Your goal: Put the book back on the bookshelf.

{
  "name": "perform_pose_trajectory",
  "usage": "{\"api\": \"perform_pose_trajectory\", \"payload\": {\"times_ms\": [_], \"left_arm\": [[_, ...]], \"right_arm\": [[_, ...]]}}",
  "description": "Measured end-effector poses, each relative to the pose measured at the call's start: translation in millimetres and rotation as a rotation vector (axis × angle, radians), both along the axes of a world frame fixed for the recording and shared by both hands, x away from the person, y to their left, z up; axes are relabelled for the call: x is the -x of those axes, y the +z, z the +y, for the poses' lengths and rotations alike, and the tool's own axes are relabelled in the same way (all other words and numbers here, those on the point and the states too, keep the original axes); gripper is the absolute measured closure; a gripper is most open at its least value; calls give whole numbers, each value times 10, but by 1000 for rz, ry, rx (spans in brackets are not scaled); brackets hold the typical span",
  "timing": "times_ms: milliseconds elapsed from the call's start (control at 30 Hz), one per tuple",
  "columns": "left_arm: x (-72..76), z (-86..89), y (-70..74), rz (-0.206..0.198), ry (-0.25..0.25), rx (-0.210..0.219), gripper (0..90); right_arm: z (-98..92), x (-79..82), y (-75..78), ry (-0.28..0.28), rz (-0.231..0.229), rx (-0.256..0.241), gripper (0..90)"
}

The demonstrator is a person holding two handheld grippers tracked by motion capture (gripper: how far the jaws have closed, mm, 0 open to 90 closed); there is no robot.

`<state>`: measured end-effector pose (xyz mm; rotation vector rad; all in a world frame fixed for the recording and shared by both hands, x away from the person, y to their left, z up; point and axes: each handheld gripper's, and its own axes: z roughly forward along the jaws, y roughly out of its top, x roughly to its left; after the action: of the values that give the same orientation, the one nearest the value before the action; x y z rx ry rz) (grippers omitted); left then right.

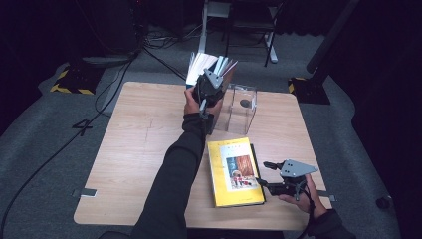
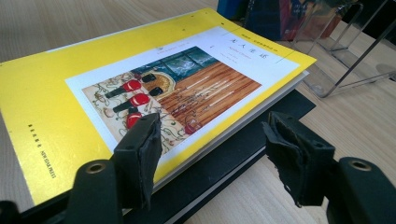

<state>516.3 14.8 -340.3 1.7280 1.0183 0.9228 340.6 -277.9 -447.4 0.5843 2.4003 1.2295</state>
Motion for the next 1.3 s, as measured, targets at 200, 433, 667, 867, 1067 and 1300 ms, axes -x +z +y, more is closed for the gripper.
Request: {"api": "perform_pose_trajectory", "payload": {"times_ms": [200,433,667,867,1067,1300], "left_arm": [[78,38,10,3,-46,-10,534],[180,150,4,12,-61,-20,476],[273,284,-36,26,-89,-45,446],[346,348,-66,30,-121,-59,440],[458,437,-86,32,-161,-78,424],[580,543,-89,33,-203,-88,415]], "right_arm": [[-1,-9,-8,-4,2,9,369],[-16,-27,-18,-25,8,5,360],[-1,-31,-32,-25,13,13,350],[10,-32,-44,-24,17,20,350],[8,-33,-46,-24,17,22,350],[22,-32,-54,-21,21,27,349]]}}
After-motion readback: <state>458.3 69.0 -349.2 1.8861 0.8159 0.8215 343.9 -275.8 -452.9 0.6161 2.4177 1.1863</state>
